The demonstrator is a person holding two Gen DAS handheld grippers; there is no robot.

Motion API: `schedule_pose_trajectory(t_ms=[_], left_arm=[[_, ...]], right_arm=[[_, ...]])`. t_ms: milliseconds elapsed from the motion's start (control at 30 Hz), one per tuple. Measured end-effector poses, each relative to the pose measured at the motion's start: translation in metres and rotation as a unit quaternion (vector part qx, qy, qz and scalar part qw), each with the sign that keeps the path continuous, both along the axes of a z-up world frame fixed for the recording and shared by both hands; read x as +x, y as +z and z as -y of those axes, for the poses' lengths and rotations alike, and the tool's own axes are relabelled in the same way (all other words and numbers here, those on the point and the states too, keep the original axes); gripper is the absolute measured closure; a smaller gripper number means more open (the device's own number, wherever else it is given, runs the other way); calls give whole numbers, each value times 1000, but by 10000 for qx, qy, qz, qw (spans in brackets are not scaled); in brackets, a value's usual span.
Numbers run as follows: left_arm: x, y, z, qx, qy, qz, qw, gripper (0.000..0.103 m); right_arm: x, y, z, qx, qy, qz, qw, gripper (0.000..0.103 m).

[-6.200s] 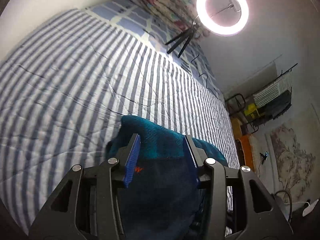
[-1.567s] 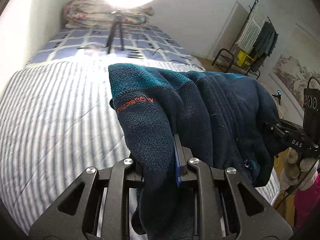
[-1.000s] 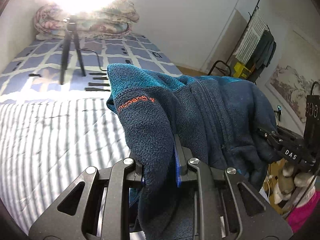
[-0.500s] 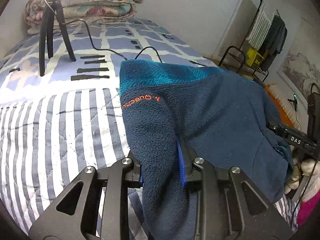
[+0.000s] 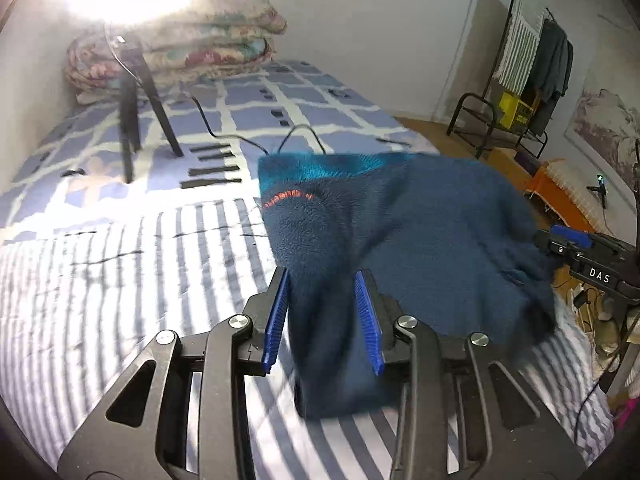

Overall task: Fold large clothes
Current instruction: 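Lower the fleece bundle onto the bed and open both tools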

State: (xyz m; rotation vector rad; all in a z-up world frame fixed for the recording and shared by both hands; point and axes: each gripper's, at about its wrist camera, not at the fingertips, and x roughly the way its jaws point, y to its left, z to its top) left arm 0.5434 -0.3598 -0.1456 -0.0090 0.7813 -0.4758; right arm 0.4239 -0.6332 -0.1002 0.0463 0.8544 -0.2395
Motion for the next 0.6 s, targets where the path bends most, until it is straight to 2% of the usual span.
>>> schedule_pose_trajectory(t_ms=[200,400,600], left_arm=[[-71,71,-24,-164,-223,407,9988,69],[-160,149,-56,-342,-396,830,9952,69],[-246,202,-87,-353,-517,1094,9920,69]], right_arm=[[-57,65,-34,64,-53,341,9994,52],[-128,137,-89,-60,101,680,9976,52],[-202,189,-145,-165,236,952,9950,47]])
